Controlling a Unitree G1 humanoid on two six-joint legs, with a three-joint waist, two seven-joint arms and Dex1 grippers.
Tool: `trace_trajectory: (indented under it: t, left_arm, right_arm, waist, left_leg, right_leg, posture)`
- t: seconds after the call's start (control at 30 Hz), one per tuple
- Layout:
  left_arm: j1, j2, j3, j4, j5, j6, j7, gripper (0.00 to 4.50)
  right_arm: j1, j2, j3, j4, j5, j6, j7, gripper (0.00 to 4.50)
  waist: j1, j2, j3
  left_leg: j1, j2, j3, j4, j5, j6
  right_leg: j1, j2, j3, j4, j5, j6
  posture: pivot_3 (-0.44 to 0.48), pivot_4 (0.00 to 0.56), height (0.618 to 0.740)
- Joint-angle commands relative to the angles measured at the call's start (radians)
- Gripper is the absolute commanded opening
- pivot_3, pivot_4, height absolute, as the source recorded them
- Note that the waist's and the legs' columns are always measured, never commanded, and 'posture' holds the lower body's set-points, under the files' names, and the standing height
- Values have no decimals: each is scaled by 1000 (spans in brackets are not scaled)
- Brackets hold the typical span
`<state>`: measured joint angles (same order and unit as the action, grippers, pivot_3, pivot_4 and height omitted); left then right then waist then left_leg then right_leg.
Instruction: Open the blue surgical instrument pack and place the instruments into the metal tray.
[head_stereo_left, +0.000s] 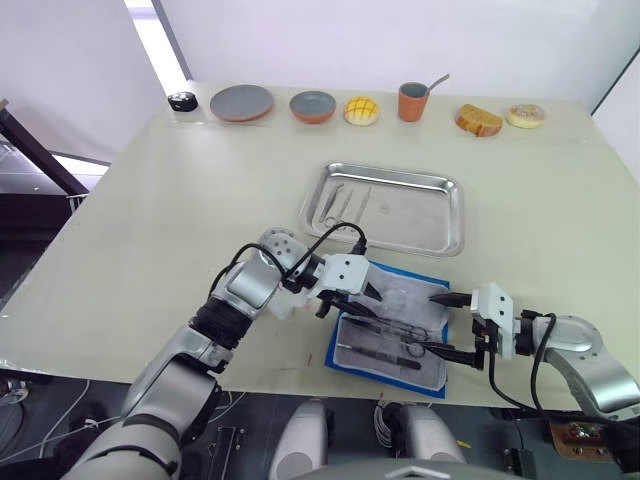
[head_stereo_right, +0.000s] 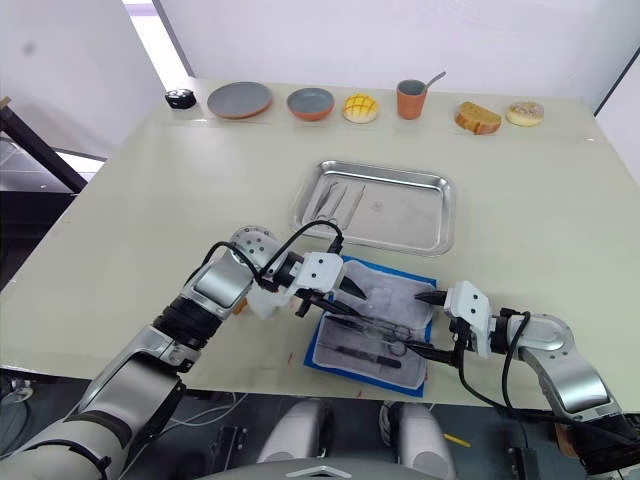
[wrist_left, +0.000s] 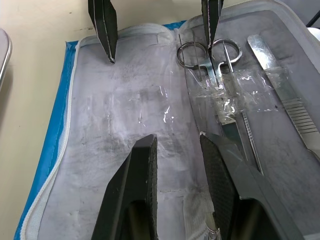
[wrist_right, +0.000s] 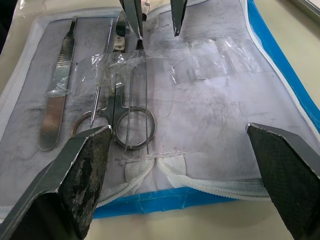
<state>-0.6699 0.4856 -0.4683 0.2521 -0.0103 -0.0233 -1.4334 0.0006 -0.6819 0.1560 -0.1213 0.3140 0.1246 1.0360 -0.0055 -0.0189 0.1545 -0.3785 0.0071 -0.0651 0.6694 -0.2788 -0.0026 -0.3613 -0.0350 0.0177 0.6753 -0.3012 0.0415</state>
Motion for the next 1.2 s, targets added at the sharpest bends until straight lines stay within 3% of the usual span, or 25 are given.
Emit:
trace_trajectory:
  t: [0.03,0.87,0.9,0.97,1.0,1.2]
  left_arm:
    - [9,-6,-8,-24,-10,43,-11,1470]
    - [16,0,-31,2,18,27,-20,1470]
    - [13,0,-37,5,24,32,-23,1032]
    - [11,5,-48,2,31,49,-37,779]
    - [10,6,-50,-1,33,54,-40,169]
    - [-1,4,-61,-11,44,85,-35,63]
  right_arm:
    - [38,-9,41,45,-47,53,1,4500]
    - [42,-11,43,38,-45,57,0,4500]
    - [42,-11,43,39,-45,58,0,4500]
    - [43,-11,44,37,-45,59,-1,4500]
    - [44,-11,44,36,-45,60,-1,4500]
    - [40,-5,50,39,-47,61,-4,4500]
  waist:
    - [0,0,0]
    - [-2,0,0]
    - [-2,0,0]
    - [-3,0,0]
    - [-2,0,0]
    - [-2,0,0]
  left_leg:
    - [0,0,0,0,0,0]
    - [0,0,0,0,0,0]
    - [0,0,0,0,0,0]
    - [0,0,0,0,0,0]
    - [0,0,0,0,0,0]
    - [0,0,0,0,0,0]
  right_leg:
    - [0,0,0,0,0,0]
    - [0,0,0,0,0,0]
    - [0,0,0,0,0,0]
    - [0,0,0,0,0,0]
    - [0,0,0,0,0,0]
    - [0,0,0,1,0,0]
  posture:
    - [0,150,740]
    - [0,150,740]
    - [0,150,740]
    - [0,150,740]
    - [0,150,740]
    - [0,150,740]
